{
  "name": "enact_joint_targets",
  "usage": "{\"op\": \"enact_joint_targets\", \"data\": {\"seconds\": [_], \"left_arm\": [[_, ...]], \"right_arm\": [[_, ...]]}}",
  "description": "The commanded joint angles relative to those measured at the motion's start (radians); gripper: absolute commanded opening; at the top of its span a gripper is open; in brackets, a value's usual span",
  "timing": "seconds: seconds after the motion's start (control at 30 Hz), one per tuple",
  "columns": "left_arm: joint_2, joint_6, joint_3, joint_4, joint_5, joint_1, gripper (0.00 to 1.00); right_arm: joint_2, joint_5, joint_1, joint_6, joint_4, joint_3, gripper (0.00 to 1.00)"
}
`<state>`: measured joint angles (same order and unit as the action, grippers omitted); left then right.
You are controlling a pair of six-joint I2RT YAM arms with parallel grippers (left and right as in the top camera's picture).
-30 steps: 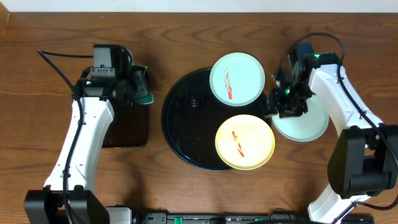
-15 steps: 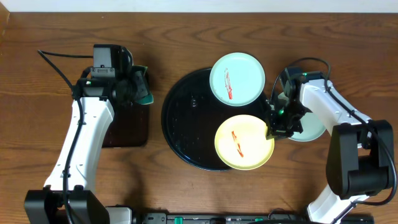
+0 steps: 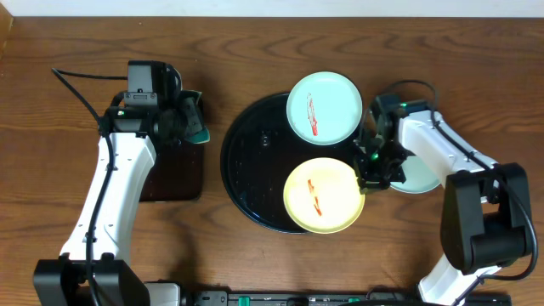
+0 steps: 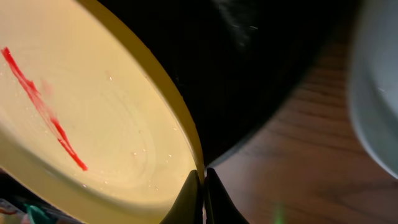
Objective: Clean dirty plates on tray and stack at the side
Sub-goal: 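Move the right gripper to the yellow plate rim and grip it, then lift the yellow plate's rim with the right gripper, tilting it up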
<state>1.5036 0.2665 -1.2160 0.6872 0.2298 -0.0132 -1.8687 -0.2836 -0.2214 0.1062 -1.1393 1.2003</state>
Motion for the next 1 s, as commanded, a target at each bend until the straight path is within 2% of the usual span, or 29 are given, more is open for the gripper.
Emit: {"op": "enact_joint_targets", "data": {"seconds": [0.0, 0.17, 0.5, 0.63, 0.8, 0.97], "left_arm": [[0.006, 0.012, 0.010, 0.005, -0.006, 0.002, 0.08], [0.006, 0.012, 0.010, 0.005, -0.006, 0.002, 0.07], [0.006, 0.012, 0.010, 0.012, -0.006, 0.002, 0.07], [0.006, 0.012, 0.010, 0.012, -0.006, 0.002, 0.08], [0.006, 0.012, 0.010, 0.037, -0.006, 0.002, 0.07], [0.006, 0.013, 0.010, 0.076, -0.006, 0.000, 0.07]], "right_arm": [[0.012, -0.006, -0.041, 0.041, 0.011, -0.002, 0.01], [0.012, -0.031, -0.083, 0.097, 0.060, 0.006, 0.01], [0.012, -0.053, -0.240, 0.303, 0.319, 0.007, 0.01], [0.012, 0.053, -0.313, 0.420, 0.435, 0.007, 0.01], [0.011, 0.130, -0.386, 0.481, 0.451, 0.006, 0.02], [0.011, 0.177, -0.414, 0.499, 0.452, 0.006, 0.30]]}}
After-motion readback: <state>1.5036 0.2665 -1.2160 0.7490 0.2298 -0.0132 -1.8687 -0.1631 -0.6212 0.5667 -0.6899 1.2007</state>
